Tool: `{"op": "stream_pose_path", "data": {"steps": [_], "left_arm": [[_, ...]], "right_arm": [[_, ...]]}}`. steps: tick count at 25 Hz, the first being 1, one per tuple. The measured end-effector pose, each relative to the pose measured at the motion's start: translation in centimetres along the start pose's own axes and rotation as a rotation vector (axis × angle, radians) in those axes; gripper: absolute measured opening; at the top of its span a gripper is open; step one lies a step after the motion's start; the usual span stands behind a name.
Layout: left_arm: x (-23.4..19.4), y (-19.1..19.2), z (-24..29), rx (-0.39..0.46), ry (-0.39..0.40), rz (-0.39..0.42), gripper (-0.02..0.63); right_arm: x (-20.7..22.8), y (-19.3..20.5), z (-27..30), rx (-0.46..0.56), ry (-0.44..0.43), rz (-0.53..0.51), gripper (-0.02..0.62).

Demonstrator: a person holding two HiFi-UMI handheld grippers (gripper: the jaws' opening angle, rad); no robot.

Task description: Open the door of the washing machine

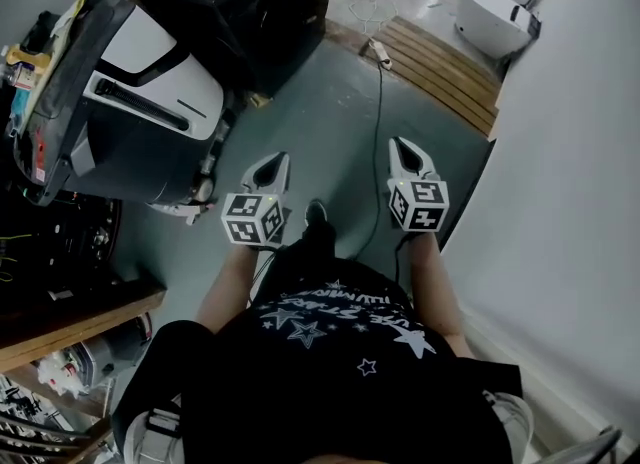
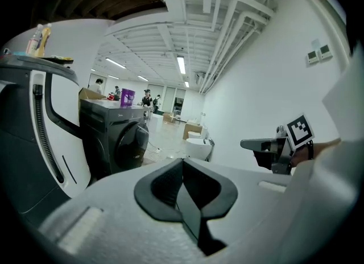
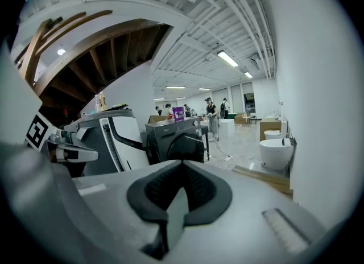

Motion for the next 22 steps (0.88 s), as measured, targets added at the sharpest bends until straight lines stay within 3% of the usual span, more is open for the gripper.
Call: {"op": "stream_pose_path", "data": {"steps": [5, 7, 10, 13, 22], "left_arm": [[-4.2, -4.4, 3.3, 0.050, 0.004, 0.005, 0.011], [-6.1, -6.1, 4.4, 0.064, 0.004, 0.009, 0.011], [-8.8, -7.6, 5.4, 0.074, 0.011, -0.011, 0.011], [-11.6, -8.0, 5.9, 0.070, 0.010, -0.027, 0.011], [-17.2, -9.2, 8.0, 0.056, -0.055, -0.089, 0.011]], "right_arm": [[0.3, -4.6, 4.5, 0.087, -0.016, -0.001, 0.006], [-0.1, -6.8, 6.9, 0.096, -0.047, -0.008, 0.170], [-0.7, -9.5, 10.6, 0.059, -0.092, -0.003, 0.256], [-1.5, -11.2, 13.6, 0.030, -0.113, 0.012, 0.282], [-0.8, -15.4, 20.1, -0.038, -0.124, -0.026, 0.282]]}}
Point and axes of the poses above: the fingertips, and each gripper's own axes: z forward along the fingers, x to its right, y out of its underside, the point moved 9 cm from there along -z, backward along the fingers, and after that the axes turned 14 degrees about -x, right-handed, at the moved point
